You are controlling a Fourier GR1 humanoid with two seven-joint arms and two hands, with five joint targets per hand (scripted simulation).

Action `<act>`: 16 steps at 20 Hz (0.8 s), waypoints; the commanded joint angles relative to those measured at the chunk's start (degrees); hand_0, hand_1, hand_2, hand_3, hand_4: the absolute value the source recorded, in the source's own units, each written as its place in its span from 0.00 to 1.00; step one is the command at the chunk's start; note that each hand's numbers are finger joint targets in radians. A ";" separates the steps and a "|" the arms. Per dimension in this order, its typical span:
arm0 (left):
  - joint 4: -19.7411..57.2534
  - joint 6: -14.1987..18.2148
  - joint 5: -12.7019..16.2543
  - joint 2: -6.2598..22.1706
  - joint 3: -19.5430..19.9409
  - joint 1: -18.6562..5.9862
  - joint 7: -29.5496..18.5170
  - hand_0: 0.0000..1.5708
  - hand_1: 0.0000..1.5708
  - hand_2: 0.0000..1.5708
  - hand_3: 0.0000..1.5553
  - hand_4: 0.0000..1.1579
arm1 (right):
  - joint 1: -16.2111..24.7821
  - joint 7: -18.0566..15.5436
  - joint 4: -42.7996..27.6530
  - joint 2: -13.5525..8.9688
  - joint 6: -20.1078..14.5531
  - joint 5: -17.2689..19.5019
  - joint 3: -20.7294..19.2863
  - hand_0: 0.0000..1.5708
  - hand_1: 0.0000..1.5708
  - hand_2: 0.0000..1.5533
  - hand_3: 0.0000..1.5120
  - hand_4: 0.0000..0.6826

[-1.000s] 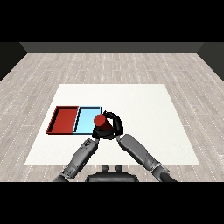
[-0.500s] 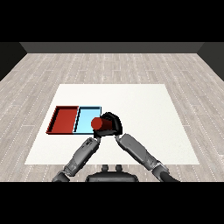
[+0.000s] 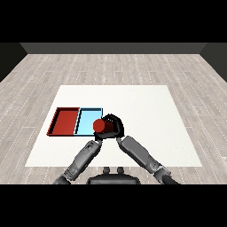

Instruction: Pick the red can and put it in the red box

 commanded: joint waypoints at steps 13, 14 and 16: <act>1.23 -1.29 -0.54 -0.27 3.61 -1.39 -1.92 1.00 1.00 1.00 0.97 0.98 | 3.76 4.25 -2.11 0.10 0.93 9.15 -1.42 0.00 0.00 0.00 0.00 0.00; -0.68 3.13 -0.93 -0.28 -0.39 -1.99 2.37 1.00 1.00 1.00 0.97 0.99 | -1.29 4.82 0.83 0.11 2.91 6.86 -4.16 0.00 0.00 0.00 0.00 0.00; 2.20 -0.66 0.22 -0.28 3.06 -1.10 -1.36 1.00 1.00 1.00 0.97 0.99 | 3.97 6.76 -6.82 -0.18 3.58 10.54 -6.13 0.00 0.00 0.00 0.00 0.00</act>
